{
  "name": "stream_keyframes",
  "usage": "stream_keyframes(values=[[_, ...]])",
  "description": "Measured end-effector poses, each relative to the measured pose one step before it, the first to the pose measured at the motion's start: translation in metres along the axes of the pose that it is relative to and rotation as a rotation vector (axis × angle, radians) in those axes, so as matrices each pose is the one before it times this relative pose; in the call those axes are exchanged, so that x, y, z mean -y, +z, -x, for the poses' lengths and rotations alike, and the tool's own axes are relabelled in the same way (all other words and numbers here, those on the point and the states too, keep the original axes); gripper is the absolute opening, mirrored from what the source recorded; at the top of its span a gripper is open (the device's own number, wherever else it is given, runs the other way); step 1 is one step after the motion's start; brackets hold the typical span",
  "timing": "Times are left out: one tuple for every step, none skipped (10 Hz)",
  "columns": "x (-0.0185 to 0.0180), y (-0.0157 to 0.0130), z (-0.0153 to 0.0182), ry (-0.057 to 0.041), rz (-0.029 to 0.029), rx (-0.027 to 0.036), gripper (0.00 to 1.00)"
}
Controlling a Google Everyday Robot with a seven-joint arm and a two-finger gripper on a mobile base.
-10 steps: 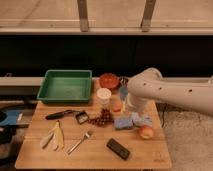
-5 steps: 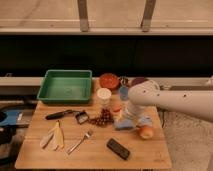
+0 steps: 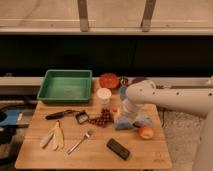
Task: Wipe red bowl with sponge
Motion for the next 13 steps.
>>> stream_keyframes(values=[[0.01024,0.00126,0.00787,-0.00100,-0.03478,0.00761,0.65],[0.01658,0.00110,0.00877,0.00282,-0.03619,0.01356,0.65],[0.00939,0.00230,0.00417,0.00322,-0.01493,0.00654,0.65],[0.00248,0.00488,0.00113,0.00090,-0.00099,0.00077,0.65],[0.00236,0.00960,-0.00037,0.01089,0.01846,-0.00809,0.65],[0.00409,0.00482,-0.00114,0.01144,0.01958,-0.00330,0.65],[0.00096,0.00203,-0.00133,0.00842,0.02116,0.00137,0.65],[-0.00560,-0.00165,-0.00114,-0.00401,0.01756,0.00875,0.65],[-0.00732,-0.00657,-0.00065,-0.00654,0.01439,0.01130,0.65],[-0.00509,-0.01189,-0.00104,-0.00358,0.00887,0.01389,0.65],[-0.00535,-0.01067,-0.00062,-0.00311,0.00852,0.01075,0.65],[-0.00582,-0.00726,-0.00106,-0.00618,0.00799,0.00607,0.65],[-0.00289,-0.00100,-0.00085,-0.00297,0.00509,-0.00075,0.65]])
